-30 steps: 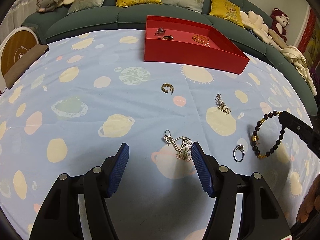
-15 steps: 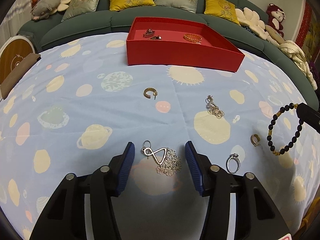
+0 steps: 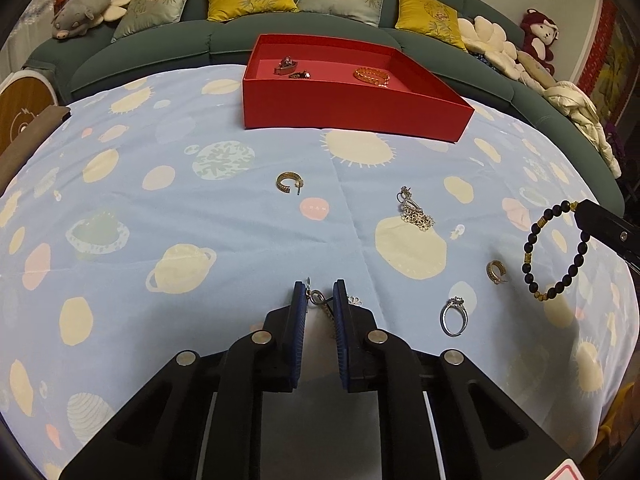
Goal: Organize jewelry
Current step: 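Grasp the silver pendant earring with the left tool while the right tool holds the bead bracelet, then carry the earring and bead bracelet into the red tray and open both tools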
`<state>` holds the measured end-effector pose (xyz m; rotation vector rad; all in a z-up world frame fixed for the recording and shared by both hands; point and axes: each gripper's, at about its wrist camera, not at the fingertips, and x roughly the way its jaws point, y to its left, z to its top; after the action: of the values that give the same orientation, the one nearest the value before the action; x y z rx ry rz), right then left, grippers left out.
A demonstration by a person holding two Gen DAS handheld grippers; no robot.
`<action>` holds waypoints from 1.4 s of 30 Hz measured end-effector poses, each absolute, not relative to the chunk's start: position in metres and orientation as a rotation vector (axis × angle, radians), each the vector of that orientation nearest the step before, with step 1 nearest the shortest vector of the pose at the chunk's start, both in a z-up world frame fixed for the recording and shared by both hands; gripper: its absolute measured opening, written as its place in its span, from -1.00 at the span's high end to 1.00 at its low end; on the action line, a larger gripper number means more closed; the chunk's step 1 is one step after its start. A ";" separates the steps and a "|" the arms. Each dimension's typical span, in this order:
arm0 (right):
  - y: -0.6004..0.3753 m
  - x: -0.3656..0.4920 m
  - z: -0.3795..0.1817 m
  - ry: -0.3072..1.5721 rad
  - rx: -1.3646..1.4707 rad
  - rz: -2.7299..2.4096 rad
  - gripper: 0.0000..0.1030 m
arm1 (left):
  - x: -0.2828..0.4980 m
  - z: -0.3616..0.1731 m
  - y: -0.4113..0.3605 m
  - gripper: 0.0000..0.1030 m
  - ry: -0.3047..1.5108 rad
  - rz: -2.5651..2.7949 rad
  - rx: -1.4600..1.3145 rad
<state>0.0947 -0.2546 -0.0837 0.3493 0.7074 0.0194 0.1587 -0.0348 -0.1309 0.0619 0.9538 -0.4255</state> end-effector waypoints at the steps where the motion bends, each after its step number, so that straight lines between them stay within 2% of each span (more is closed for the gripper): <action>1: -0.254 0.095 -0.084 0.708 0.349 0.020 0.87 | 0.158 -0.130 -0.034 0.83 0.951 -0.430 0.059; 7: -0.253 0.094 -0.084 0.706 0.350 0.018 0.87 | 0.155 -0.124 -0.033 0.93 0.959 -0.466 0.024; 25: -0.249 0.094 -0.073 0.680 0.339 0.040 0.87 | 0.141 -0.075 -0.031 0.94 0.875 -0.545 -0.033; 34: -0.233 0.109 -0.036 0.637 0.294 0.135 0.87 | 0.156 -0.019 -0.038 0.94 0.764 -0.554 -0.042; 42: -0.236 0.163 0.011 0.592 0.278 0.199 0.87 | 0.200 0.028 -0.053 0.94 0.666 -0.545 -0.013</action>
<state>0.1632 -0.2357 0.0106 0.2781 0.5921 0.1986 0.1998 -0.0526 0.0281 -0.0134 0.6663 -0.5453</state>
